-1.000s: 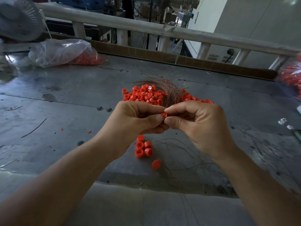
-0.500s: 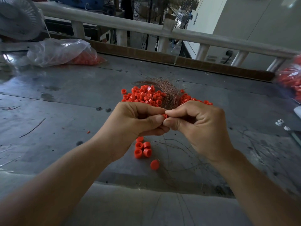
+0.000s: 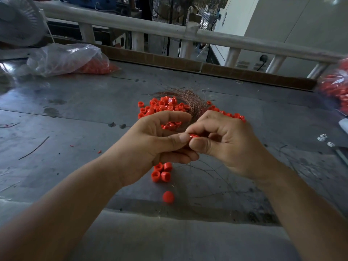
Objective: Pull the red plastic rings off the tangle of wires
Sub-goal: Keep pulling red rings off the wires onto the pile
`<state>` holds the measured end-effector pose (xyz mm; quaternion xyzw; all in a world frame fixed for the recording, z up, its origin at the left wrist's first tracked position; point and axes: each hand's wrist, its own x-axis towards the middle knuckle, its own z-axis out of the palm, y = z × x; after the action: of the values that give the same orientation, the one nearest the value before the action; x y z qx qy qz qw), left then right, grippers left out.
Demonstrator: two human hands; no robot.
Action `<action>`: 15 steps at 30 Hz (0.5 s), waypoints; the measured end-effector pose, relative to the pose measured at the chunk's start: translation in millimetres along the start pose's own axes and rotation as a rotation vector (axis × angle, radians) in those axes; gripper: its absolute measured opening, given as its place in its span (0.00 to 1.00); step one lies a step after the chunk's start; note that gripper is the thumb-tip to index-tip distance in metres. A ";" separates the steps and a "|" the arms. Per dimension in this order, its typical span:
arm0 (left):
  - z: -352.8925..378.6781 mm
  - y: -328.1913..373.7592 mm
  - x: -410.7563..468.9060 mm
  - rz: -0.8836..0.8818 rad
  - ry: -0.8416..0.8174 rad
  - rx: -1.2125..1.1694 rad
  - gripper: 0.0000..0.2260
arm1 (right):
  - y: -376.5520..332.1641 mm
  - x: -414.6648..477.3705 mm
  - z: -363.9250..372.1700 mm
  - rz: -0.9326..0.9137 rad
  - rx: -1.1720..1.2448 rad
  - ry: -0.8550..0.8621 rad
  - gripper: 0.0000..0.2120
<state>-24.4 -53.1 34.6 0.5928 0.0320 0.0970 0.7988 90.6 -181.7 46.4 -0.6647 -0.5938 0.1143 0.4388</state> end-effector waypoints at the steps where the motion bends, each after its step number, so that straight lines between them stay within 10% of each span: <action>1: 1.2 0.6 -0.7 0.015 -0.008 -0.001 0.22 | -0.9 0.1 0.5 0.003 0.013 0.007 0.08; 15: 8.2 -0.6 -5.2 0.232 0.010 0.396 0.25 | -6.2 -1.7 4.8 -0.089 -0.164 0.068 0.06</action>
<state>-28.0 -61.9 36.1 0.7371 -0.0140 0.1830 0.6504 82.6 -181.6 47.4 -0.6748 -0.6149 0.0231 0.4074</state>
